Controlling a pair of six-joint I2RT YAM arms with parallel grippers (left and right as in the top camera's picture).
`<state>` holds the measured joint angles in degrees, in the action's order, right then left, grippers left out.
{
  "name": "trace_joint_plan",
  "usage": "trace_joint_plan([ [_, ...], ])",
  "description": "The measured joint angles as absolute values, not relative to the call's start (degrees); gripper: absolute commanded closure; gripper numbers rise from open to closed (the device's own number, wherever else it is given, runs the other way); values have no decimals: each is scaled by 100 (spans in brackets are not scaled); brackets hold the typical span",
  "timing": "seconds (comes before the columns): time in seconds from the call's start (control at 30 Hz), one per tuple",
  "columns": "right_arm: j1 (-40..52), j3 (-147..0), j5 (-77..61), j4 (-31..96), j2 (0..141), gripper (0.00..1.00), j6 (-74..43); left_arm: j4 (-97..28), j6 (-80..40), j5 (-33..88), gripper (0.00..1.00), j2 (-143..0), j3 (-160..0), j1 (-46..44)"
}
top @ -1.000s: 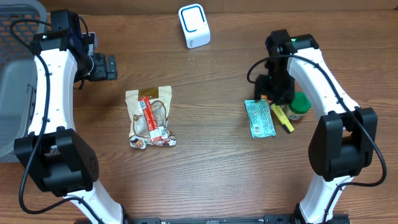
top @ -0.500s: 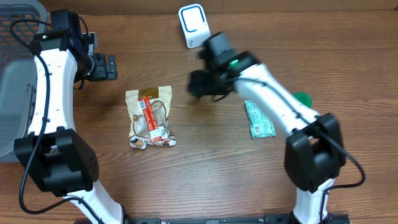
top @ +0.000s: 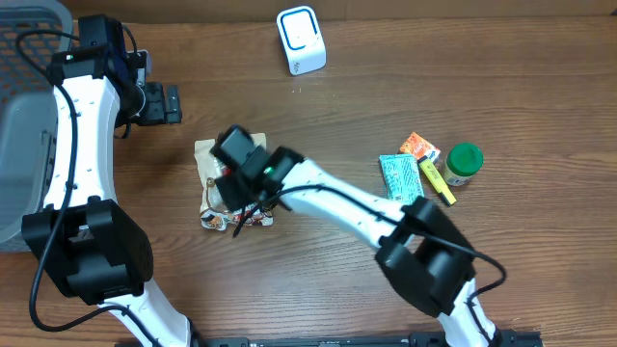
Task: Scan the item barcode
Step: 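Move the right gripper to the snack pile and grasp the red stick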
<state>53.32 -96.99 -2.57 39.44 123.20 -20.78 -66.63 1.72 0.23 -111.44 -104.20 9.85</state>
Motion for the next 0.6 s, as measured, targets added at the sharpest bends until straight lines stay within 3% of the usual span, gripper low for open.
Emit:
trace_joint_plan([
  [0.13, 5459, -9699, -60, 3811, 12510, 59, -2056, -6663, 172, 23, 0, -11144, -10418, 985],
  [0.27, 5446, -9695, -47, 3785, 12621, 63, -2097, -6663, 172, 23, 0, -11144, -10420, 985],
  [0.47, 5448, -9697, -64, 3780, 12693, 92, -2069, -6663, 172, 23, 0, -11144, -10420, 985],
  [0.6, 5441, -9714, -62, 3804, 12715, 96, -2095, -6663, 172, 23, 0, -11144, -10420, 985],
])
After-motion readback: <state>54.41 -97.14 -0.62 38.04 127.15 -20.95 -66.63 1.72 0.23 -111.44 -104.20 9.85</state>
